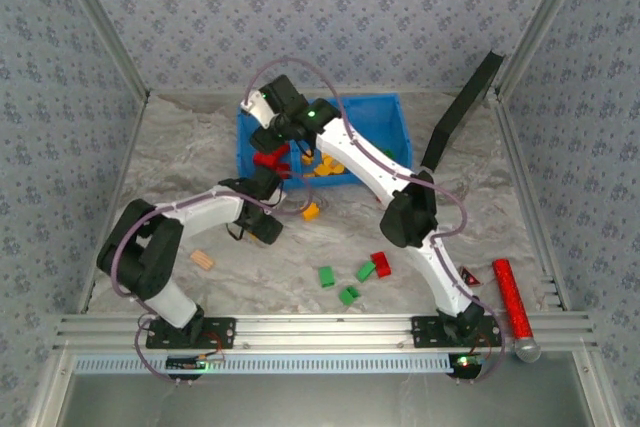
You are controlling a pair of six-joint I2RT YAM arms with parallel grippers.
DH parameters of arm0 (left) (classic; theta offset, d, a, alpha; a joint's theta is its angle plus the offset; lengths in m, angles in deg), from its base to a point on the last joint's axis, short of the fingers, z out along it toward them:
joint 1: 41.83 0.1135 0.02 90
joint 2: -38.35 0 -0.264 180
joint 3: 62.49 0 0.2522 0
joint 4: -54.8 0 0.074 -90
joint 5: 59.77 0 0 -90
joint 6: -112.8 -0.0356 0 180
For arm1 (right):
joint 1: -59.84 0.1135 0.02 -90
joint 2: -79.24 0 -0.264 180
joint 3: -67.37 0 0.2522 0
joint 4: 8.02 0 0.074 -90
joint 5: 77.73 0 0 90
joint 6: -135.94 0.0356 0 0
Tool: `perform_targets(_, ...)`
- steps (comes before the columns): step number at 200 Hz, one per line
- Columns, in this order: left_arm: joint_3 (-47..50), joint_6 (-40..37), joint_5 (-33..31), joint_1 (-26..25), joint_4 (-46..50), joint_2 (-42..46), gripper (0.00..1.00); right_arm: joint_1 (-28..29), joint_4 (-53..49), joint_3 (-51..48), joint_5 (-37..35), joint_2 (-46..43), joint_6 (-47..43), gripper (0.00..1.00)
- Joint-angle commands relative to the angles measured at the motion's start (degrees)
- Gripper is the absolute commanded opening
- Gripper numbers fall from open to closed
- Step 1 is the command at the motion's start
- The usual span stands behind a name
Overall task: Sort the legos into containers by color
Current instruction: Pick up the lego from the center of the table, then place the lego in the container.
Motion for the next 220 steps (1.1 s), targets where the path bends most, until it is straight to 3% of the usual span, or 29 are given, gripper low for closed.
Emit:
perform_targets(1,-2.1,-1.8,-0.2,-0.1,0.0,-2.3,0.76,-1.9,0.9,-5.4,2.7,-7.4,0.8,0.59)
perform_targets(26,-3.4,-2.5,2.1,0.3,0.7,-5.2,0.67,-5.4,7.2,-16.7,6.0,-14.7,3.0,0.59)
perform_targets(53,-4.8,-3.0,5.6,0.7,2.0,-7.0,0.42,-8.4,8.0,-26.6,4.7,-22.5,5.1,0.6)
perform_targets(81,-6.7,-2.8,6.8,1.2,4.0,-8.4,0.32,-11.5,7.1,-37.9,2.1,-31.5,8.1,0.6)
perform_targets(134,-12.0,0.5,9.4,2.0,7.3,-1.7,0.25,-14.3,8.4,-62.3,2.0,-48.1,17.4,0.61)
perform_targets(166,-24.1,1.1,10.7,1.7,10.3,1.4,0.23,-12.1,19.3,-77.6,3.3,-53.4,21.3,0.61)
perform_targets(188,-33.4,-0.1,11.6,1.3,8.2,-0.7,0.23,-9.0,29.3,-85.8,4.6,-53.8,20.0,0.61)
perform_targets(220,-48.1,-0.6,11.0,1.1,8.6,-10.5,0.23,-5.7,37.6,-90.9,5.7,-52.2,17.4,0.61)
